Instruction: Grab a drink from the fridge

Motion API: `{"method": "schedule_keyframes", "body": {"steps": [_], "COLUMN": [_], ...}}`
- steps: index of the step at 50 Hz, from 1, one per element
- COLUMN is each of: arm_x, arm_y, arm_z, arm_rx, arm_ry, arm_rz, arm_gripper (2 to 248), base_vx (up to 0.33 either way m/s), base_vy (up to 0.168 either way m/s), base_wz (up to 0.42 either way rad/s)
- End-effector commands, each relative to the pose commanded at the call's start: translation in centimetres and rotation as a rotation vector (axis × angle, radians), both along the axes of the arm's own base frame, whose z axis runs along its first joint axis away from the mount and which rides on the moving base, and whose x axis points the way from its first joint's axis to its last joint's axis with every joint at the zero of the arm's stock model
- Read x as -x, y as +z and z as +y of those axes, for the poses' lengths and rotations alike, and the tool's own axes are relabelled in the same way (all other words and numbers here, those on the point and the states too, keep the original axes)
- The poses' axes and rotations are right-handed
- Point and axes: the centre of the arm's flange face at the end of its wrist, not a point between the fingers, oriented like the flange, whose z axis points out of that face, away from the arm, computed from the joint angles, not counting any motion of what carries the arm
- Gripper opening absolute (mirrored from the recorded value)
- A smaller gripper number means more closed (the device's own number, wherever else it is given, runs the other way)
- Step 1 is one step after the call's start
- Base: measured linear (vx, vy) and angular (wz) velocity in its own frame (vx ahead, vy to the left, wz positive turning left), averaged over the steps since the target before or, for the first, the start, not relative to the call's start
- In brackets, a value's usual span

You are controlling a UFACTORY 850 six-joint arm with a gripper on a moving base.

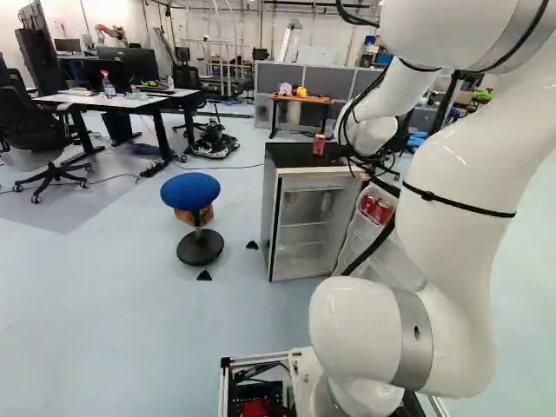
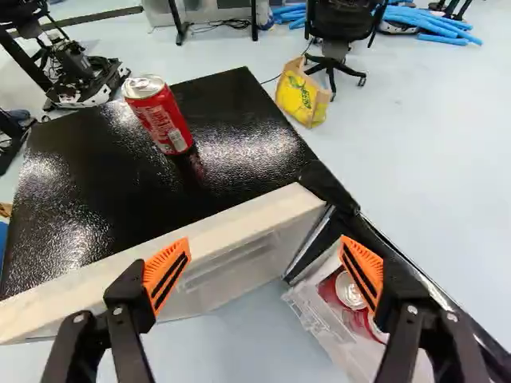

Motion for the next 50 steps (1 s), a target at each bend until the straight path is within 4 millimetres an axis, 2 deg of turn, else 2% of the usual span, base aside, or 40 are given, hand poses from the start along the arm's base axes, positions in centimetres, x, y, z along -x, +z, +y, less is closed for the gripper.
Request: {"method": "schedule_keyframes", "body": {"steps": [50], "arm_x": [2.7], "arm_y": [-1.0], "arm_z": [-8.0], "arm_rx": [-0.062], "arm_ry": [-0.151], "arm_rz": [0.123], "arm_gripper": [247], "base_vx": [0.0], "base_vy": [0.0], "base_wz": [0.0]}}
